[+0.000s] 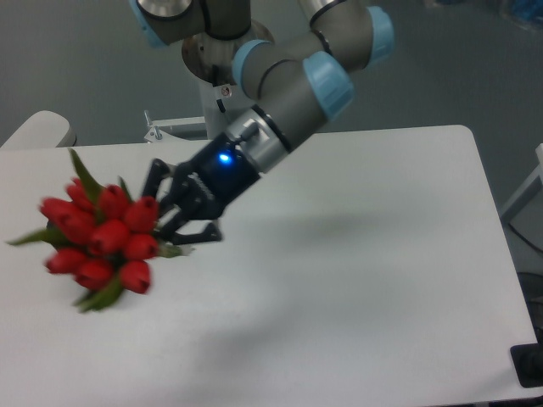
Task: Insert the flowers into the vase
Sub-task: 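Carry the red tulip bunch with the gripper over the black vase, then lower the tulip stems into the black vase opening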
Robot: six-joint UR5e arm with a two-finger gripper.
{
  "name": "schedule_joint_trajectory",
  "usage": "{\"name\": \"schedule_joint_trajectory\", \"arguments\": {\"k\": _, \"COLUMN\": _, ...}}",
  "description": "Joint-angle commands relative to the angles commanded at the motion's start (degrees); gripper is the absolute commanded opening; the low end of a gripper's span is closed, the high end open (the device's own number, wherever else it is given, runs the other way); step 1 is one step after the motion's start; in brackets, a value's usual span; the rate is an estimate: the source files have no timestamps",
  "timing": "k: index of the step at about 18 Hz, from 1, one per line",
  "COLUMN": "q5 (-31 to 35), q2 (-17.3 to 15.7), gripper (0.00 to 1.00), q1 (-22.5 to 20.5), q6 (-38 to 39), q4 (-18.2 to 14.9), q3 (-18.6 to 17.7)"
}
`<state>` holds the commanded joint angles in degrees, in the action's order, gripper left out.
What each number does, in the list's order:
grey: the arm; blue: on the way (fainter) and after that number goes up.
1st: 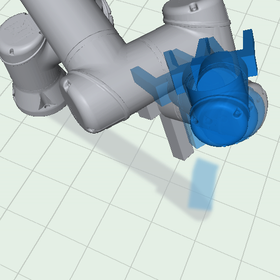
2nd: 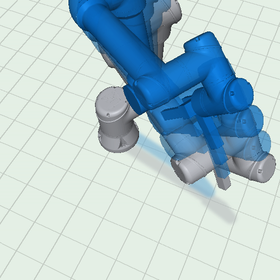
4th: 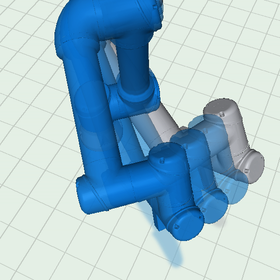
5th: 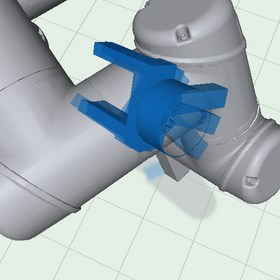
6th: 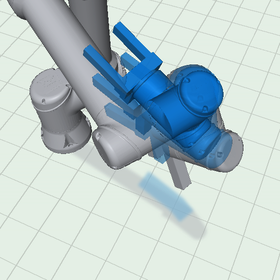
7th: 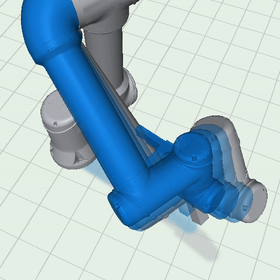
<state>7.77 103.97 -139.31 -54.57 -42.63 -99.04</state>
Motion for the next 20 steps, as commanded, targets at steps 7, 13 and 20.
{"name": "schedule_joint_trajectory", "arguments": {"k": 7, "q5": -10.0, "q2": -2.9, "gripper": 0.14, "q1": 1.0, "q6": -8.2, "q4": 0.0, "q3": -6.8}}
{"name": "schedule_joint_trajectory", "arguments": {"k": 13, "q5": -11.3, "q2": -4.3, "gripper": 0.14, "q1": 3.9, "q6": -9.1, "q4": 0.0, "q3": -7.2}}
{"name": "schedule_joint_trajectory", "arguments": {"k": 20, "q5": -11.2, "q2": -6.1, "gripper": 0.13, "q1": 6.8, "q6": -15.2, "q4": 0.0, "q3": -12.3}}
